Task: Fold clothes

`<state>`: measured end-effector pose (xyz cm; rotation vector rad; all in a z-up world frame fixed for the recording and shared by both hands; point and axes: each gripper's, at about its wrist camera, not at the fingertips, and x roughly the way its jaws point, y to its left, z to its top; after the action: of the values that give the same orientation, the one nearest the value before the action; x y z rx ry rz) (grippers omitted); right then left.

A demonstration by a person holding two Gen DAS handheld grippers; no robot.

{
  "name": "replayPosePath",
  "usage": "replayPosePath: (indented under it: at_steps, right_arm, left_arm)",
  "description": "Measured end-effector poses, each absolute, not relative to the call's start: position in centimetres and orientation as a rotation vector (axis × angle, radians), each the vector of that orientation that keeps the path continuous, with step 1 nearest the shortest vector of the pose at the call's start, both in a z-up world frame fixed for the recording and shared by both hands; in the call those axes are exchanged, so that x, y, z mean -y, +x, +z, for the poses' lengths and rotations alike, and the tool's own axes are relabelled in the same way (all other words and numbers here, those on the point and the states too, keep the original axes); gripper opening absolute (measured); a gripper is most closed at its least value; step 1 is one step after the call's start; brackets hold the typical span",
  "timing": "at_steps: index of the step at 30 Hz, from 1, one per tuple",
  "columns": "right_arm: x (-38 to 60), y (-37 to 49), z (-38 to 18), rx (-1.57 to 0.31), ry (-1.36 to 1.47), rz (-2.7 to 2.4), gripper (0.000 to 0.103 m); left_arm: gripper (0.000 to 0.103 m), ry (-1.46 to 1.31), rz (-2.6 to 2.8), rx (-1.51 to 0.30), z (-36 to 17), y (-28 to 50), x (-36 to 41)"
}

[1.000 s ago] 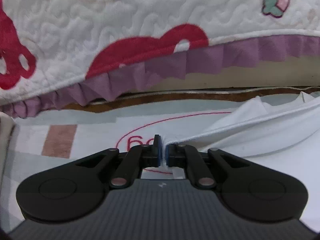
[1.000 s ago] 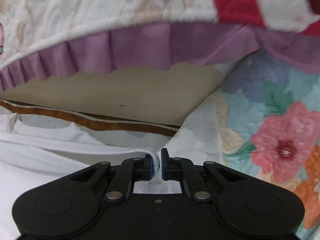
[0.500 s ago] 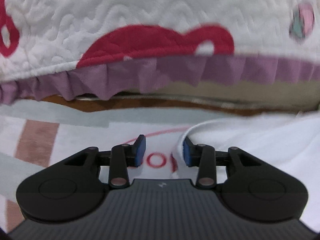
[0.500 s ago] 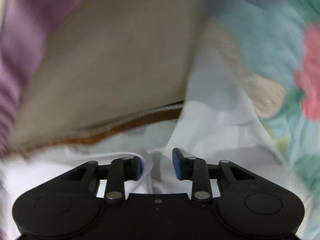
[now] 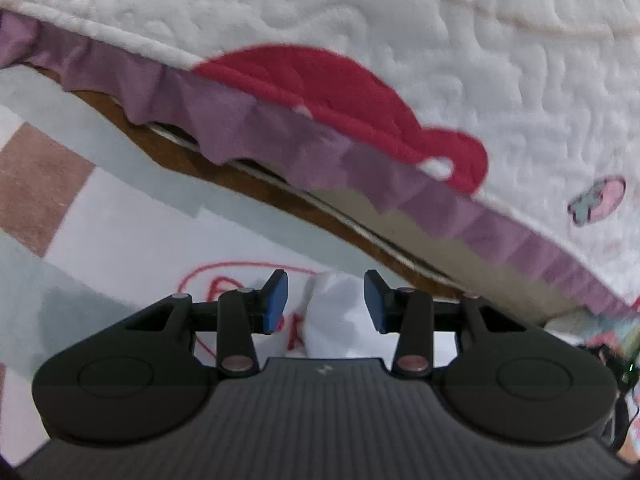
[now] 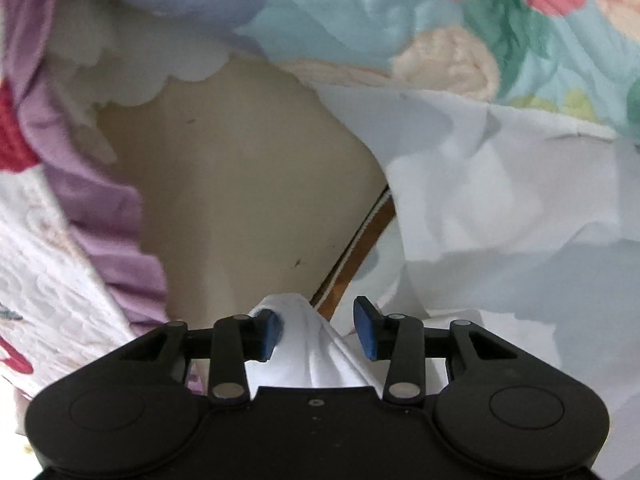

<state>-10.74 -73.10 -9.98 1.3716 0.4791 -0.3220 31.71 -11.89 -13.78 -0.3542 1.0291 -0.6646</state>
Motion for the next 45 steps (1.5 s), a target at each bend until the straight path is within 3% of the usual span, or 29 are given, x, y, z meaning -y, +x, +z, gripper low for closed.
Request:
replayPosePath:
  at_steps: [3,6,12,15,20,22,23,27,32,35,37,38,39,41,42,44,45]
  right_arm:
    - [73.1,-11.0,-10.4,-0.544,1.421,-0.386,0.057]
    - [72.8,-11.3,-11.1,-0.634,1.527,-0.575,0.059]
    - [69.8,-7.5,-5.6,-0.576,1.048,-0.484,0.059]
    - [68.3,-7.0,-4.5,-0.541,0.891,-0.490,0.060]
    - [63.4,-8.3,-5.0,-0.654,0.658,-0.443,0.058]
    - [60.8,-11.5,-5.5,-0.609,0.657,-0.423,0.041]
    - [59.6,-13.0,-5.8,-0.605,0.640,-0.425,0.006]
    - [56.8,-18.0,-7.0,-0.720,0.487,-0.522,0.003]
    - [54.3,-24.3,-6.5,-0.609,0.601,-0.411,0.012]
    - [55.8,-26.0,-8.3,-0.625,0.629,-0.360,0.034]
    - [55.6,-27.1,-9.3,-0.640,0.652,-0.349,0.036]
    - [55.8,-27.0,-9.9,-0.644,0.662,-0.341,0.038]
    - [55.6,-26.8,-10.2,-0.649,0.664,-0.333,0.049]
    - [55.2,-26.2,-10.6,-0.662,0.631,-0.312,0.059]
    - [55.1,-26.1,-10.5,-0.637,0.609,-0.292,0.049]
    - [54.8,-26.0,-10.1,-0.581,0.574,-0.254,0.006]
    - [54.6,-26.6,-9.5,-0.528,0.584,-0.245,0.006]
  left_arm:
    - [0.040,-0.292,-0.646,-0.998,-13.1,31.7,12.3]
    - [0.041,-0.152,-0.696,-0.944,-12.5,30.1,13.8]
    - [0.041,0.154,-0.627,-0.802,-12.6,25.7,16.4]
    - [0.041,0.133,-0.638,-0.869,-13.5,25.4,16.7]
    - [0.041,0.096,-0.612,-0.824,-12.4,22.3,13.4]
    - [0.041,0.054,-0.639,-0.850,-12.0,20.7,11.7]
    - [0.041,0.037,-0.654,-0.872,-11.9,19.8,11.1]
    - [0.040,0.040,-0.667,-0.971,-12.4,16.2,9.9]
    - [0.041,-0.047,-0.729,-1.055,-13.4,12.5,7.5]
    - [0.041,-0.115,-0.715,-1.106,-14.0,11.1,6.1]
    - [0.039,-0.164,-0.724,-1.131,-14.1,10.6,5.5]
    - [0.036,-0.182,-0.733,-1.137,-14.1,10.3,5.3]
    - [0.027,-0.184,-0.757,-1.132,-14.2,10.1,5.4]
    - [0.009,-0.186,-0.806,-1.119,-14.3,9.6,5.5]
    - [0.005,-0.162,-0.804,-1.109,-14.3,9.3,5.6]
    - [0.004,-0.140,-0.807,-1.087,-13.9,8.8,5.6]
    - [0.004,-0.151,-0.806,-1.069,-13.4,8.6,5.3]
